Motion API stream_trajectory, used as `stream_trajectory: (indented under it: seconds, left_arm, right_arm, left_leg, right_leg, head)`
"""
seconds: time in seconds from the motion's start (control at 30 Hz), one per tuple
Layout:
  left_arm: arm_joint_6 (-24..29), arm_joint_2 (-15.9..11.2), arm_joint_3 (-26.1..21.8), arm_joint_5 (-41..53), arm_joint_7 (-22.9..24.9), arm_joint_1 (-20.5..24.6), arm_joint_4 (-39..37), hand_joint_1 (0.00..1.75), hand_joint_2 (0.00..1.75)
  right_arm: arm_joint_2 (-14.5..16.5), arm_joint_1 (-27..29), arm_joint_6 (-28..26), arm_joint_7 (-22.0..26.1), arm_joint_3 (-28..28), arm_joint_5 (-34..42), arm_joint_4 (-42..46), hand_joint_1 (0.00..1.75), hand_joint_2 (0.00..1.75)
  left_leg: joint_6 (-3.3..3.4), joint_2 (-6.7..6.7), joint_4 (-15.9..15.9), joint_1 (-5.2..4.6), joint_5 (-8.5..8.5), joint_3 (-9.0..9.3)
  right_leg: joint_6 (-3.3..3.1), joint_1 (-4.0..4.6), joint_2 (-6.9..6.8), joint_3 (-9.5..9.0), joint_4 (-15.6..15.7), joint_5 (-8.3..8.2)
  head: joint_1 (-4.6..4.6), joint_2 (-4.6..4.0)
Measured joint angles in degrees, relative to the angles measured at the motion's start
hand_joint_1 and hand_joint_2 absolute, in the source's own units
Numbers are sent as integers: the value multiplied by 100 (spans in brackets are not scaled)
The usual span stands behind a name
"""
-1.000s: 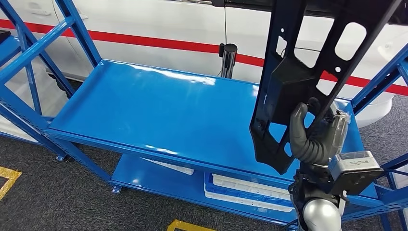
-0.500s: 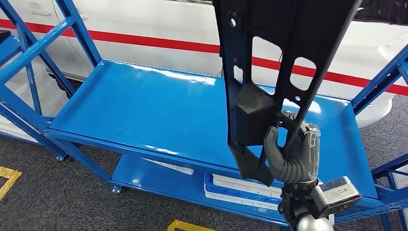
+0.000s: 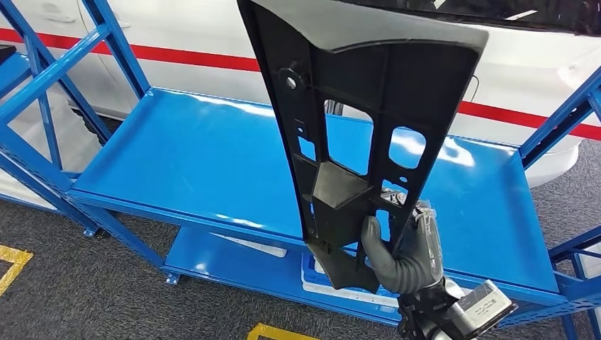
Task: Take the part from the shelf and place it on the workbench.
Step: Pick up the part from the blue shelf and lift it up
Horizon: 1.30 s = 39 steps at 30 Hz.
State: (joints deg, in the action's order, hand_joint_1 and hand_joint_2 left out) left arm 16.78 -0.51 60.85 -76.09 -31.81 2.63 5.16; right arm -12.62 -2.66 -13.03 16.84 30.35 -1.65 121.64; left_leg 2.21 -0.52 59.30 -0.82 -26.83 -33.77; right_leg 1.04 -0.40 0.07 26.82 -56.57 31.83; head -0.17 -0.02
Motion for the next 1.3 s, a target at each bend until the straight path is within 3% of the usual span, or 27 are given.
stream_trajectory:
  seconds: [0.07,0.13,0.23,0.3,0.33,0.4,0.43,0.5,0.6,0.67,0.73,0.77,0.8,0.83,0.87,0.93,1.0,1.07,1.13,1.17,1.23,1.27,1.3]
  left_arm:
    - [-2,-1,0,-39,2,-9,0,0,175]
    - [5,1,0,-63,5,-11,-1,0,175]
    - [25,1,0,-80,11,-12,-2,0,175]
    - [46,1,-1,-102,22,-16,-2,0,175]
    - [55,1,-2,-113,27,-19,-2,0,175]
    - [70,1,-1,-132,29,-25,-3,0,175]
    - [81,-2,-1,-146,31,-27,-5,0,175]
    - [108,-6,-2,-173,38,-32,-10,0,175]
    - [127,-4,-1,-190,49,-51,-12,0,175]
    - [140,-1,0,-204,57,-60,-12,0,175]
    - [168,1,-1,-233,73,-62,-11,0,175]
    - [184,2,-1,-251,85,-62,-11,0,175]
    - [200,3,-1,-269,96,-63,-11,0,175]
    - [214,4,-1,-282,102,-64,-11,0,175]
    - [223,6,-1,-292,98,-64,-11,0,175]
    - [236,7,-2,-300,90,-62,-11,0,175]
    - [244,8,-1,-303,85,-61,-13,0,175]
    - [249,10,-1,-304,80,-65,-14,0,175]
    - [249,15,-2,-305,75,-63,-15,0,175]
    - [248,18,-2,-305,71,-62,-15,0,175]
    - [246,29,-2,-309,63,-62,-15,0,175]
    - [244,33,-2,-313,62,-66,-15,0,175]
    - [241,38,-2,-317,62,-69,-15,0,175]
  right_arm:
    - [-9,-36,-1,31,56,65,-39,175,175]
    - [-15,-102,-10,46,102,92,-76,175,175]
    - [-25,-175,-33,49,156,113,-145,175,175]
    - [-30,-199,-46,46,183,119,-199,175,175]
    - [-32,-213,-52,51,194,121,-222,175,175]
    - [-34,-231,-75,82,224,134,-258,175,175]
    - [-34,-232,-93,108,242,148,-274,175,175]
    - [-35,-230,-139,158,277,174,-299,175,175]
    - [-33,-241,-173,193,308,186,-324,175,175]
    - [-31,-254,-184,202,335,184,-336,175,175]
    - [-27,-259,-205,208,368,189,-349,175,175]
    - [-26,-259,-220,213,385,204,-358,175,175]
    - [-26,-259,-234,225,400,228,-369,175,175]
    - [-26,-258,-247,242,414,259,-379,175,175]
    - [-26,-258,-254,261,423,289,-385,175,175]
    - [-25,-257,-262,288,433,324,-387,175,175]
    - [-23,-259,-264,295,437,336,-387,175,175]
    - [-22,-261,-270,299,442,341,-387,175,175]
    - [-25,-263,-285,313,446,353,-390,175,175]
    - [-27,-265,-303,328,449,364,-391,175,175]
    - [-28,-263,-344,364,457,398,-396,175,175]
    - [-29,-257,-369,381,461,418,-398,175,175]
    - [-29,-251,-393,396,463,442,-401,175,175]
  left_leg:
    - [47,8,-39,9,29,11]
    - [103,25,-101,51,84,29]
    - [125,38,-125,80,108,20]
    - [111,37,-123,85,116,11]
    - [99,35,-122,92,122,11]
    - [50,28,-117,109,137,8]
    - [11,20,-112,110,148,-7]
    - [-65,6,-85,95,172,-34]
    - [-161,0,-25,132,152,-95]
    - [-213,18,296,169,-173,-234]
    - [-236,31,967,173,-670,-458]
    - [-239,31,1280,173,-825,-539]
    - [-229,31,1448,172,-862,-546]
    - [-204,31,1417,168,-791,-455]
    - [-164,30,1179,158,-649,-261]
    - [-52,28,398,113,-430,271]
    - [14,31,-84,53,-380,567]
    - [49,39,-172,8,-323,564]
    - [100,71,-269,21,-193,520]
    - [121,88,-314,38,-116,477]
    - [132,105,-334,49,4,357]
    - [123,111,-329,50,61,281]
    - [109,118,-326,54,118,200]
  right_leg:
    - [39,-9,-1,-11,-8,8]
    - [47,-10,-3,76,-235,149]
    - [18,-32,-3,614,-1295,603]
    - [86,-53,-4,868,-1727,645]
    - [150,-72,-5,845,-1625,521]
    - [286,-134,-12,542,-886,139]
    - [305,-137,0,382,-549,-32]
    - [242,-128,32,252,-209,-191]
    - [58,-112,56,337,-212,-252]
    - [-81,-110,47,414,-204,-324]
    - [-188,-62,31,501,-207,-393]
    - [-217,-35,23,550,-209,-427]
    - [-234,-7,16,596,-211,-460]
    - [-243,19,12,639,-212,-494]
    - [-243,41,11,674,-213,-526]
    - [-229,74,10,720,-213,-584]
    - [-177,65,-4,733,-209,-637]
    - [-97,42,-17,740,-194,-701]
    - [-62,44,-15,798,-270,-632]
    - [-76,47,-12,872,-421,-481]
    - [-125,17,-8,1072,-1007,-23]
    - [-120,-5,-8,1150,-1343,153]
    - [-81,-29,-8,1174,-1584,228]
  head:
    - [-2,0]
    - [9,0]
    - [35,0]
    - [37,0]
    - [38,0]
    - [45,0]
    - [48,0]
    - [45,0]
    - [19,0]
    - [-2,0]
    - [-18,0]
    - [-20,0]
    - [-17,0]
    - [-18,0]
    - [-17,0]
    - [-13,0]
    - [-13,0]
    - [-17,0]
    - [-19,0]
    - [-11,1]
    - [3,1]
    - [16,1]
    - [21,0]
